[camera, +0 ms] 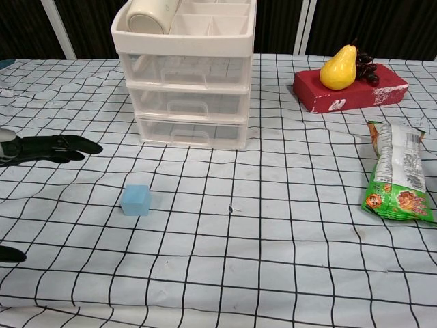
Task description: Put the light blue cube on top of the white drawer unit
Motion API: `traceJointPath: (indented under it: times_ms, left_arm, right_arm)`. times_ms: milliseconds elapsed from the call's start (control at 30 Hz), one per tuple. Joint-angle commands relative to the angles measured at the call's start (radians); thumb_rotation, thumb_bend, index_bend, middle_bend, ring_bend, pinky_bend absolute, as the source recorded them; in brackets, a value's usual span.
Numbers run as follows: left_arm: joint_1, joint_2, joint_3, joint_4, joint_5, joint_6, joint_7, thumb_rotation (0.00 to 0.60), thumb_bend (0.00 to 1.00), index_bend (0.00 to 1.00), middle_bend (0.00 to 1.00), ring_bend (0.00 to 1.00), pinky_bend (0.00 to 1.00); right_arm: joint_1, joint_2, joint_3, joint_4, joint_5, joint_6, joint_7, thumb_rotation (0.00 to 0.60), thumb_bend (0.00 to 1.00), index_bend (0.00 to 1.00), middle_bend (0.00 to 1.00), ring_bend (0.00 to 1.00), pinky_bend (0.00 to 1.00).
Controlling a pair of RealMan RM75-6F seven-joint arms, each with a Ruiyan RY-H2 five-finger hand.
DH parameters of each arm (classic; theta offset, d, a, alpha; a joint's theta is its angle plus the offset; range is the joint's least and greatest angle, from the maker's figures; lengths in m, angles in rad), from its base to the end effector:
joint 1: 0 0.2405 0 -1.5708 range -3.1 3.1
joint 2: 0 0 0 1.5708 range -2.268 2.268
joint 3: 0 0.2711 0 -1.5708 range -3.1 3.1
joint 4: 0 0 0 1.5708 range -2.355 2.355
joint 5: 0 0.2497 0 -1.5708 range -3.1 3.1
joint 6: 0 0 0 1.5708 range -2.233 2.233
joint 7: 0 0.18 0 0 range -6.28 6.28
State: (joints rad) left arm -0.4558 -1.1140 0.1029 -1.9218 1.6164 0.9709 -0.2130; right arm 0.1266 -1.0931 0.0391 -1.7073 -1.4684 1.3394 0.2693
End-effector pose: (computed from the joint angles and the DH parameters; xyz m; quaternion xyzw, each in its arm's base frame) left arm -0.2009 0.2254 -0.0021 -0.7289 -0.5369 -0.3609 0.2243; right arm -0.3255 -0.2284 0.1032 0.5470 -0.5247 0.4378 0.4835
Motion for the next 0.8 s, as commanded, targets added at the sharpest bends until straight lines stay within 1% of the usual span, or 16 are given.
traceJointPath:
  times_ms: [33,200,233,300,333,400,467,500,567,667,733,800]
  left_arm:
    - [-0.004,-0.001,-0.004,0.006,-0.007,0.0,-0.013,0.6,0.01,0.0,0.0,0.0,0.0]
    - [-0.011,-0.004,-0.009,0.018,-0.019,-0.002,-0.028,0.6,0.02,0.0,0.0,0.0,0.0]
    - [-0.012,-0.005,-0.011,0.019,-0.021,-0.002,-0.027,0.6,0.02,0.0,0.0,0.0,0.02]
    - [-0.017,-0.01,-0.023,0.022,-0.033,-0.002,-0.018,0.6,0.03,0.0,0.0,0.03,0.08]
    - [-0.019,-0.017,-0.033,0.023,-0.042,0.003,-0.014,0.6,0.04,0.0,0.02,0.06,0.14]
    - [-0.025,-0.035,-0.057,0.025,-0.065,0.01,-0.008,0.6,0.06,0.0,0.1,0.15,0.22]
    - [-0.035,-0.056,-0.085,0.028,-0.096,0.009,-0.002,0.6,0.09,0.0,0.26,0.28,0.33]
    - [-0.046,-0.074,-0.108,0.032,-0.123,0.005,0.004,0.6,0.1,0.0,0.36,0.36,0.38]
    - [-0.062,-0.1,-0.141,0.036,-0.163,0.0,0.013,0.6,0.14,0.0,0.57,0.54,0.52]
    - [-0.09,-0.144,-0.187,0.045,-0.221,-0.013,0.029,0.6,0.18,0.0,0.72,0.69,0.65]
    - [-0.115,-0.198,-0.224,0.06,-0.284,-0.026,0.043,0.6,0.2,0.0,0.77,0.74,0.7]
    - [-0.13,-0.231,-0.244,0.067,-0.33,-0.037,0.042,0.6,0.22,0.0,0.8,0.77,0.72]
  right_arm:
    - [-0.002,-0.001,0.001,-0.003,0.0,0.006,-0.005,0.6,0.21,0.0,0.0,0.0,0.15]
    - [-0.003,-0.003,0.001,-0.004,0.001,0.008,-0.014,0.6,0.21,0.0,0.0,0.0,0.15]
    - [-0.003,-0.003,0.001,-0.003,0.001,0.007,-0.014,0.6,0.21,0.0,0.0,0.0,0.15]
    - [-0.003,-0.004,0.001,-0.002,0.003,0.006,-0.012,0.6,0.21,0.0,0.0,0.0,0.15]
    - [-0.002,-0.003,0.002,-0.002,0.003,0.005,-0.011,0.6,0.21,0.0,0.0,0.0,0.15]
    - [-0.002,-0.003,0.002,-0.002,0.002,0.004,-0.007,0.6,0.21,0.0,0.0,0.0,0.15]
    - [-0.001,-0.002,0.0,-0.002,0.0,0.002,-0.004,0.6,0.21,0.0,0.0,0.0,0.15]
    - [0.0,-0.002,-0.001,-0.002,-0.002,0.0,-0.002,0.6,0.21,0.0,0.0,0.0,0.15]
    - [0.001,-0.002,-0.002,-0.002,-0.004,-0.002,0.0,0.6,0.21,0.0,0.0,0.0,0.15]
    - [0.002,-0.002,-0.002,-0.003,-0.003,-0.006,0.004,0.6,0.21,0.0,0.0,0.0,0.15]
    - [0.003,-0.001,-0.001,-0.003,-0.001,-0.006,0.008,0.6,0.21,0.0,0.0,0.0,0.15]
    - [0.003,0.0,0.0,-0.004,0.001,-0.007,0.011,0.6,0.21,0.0,0.0,0.0,0.15]
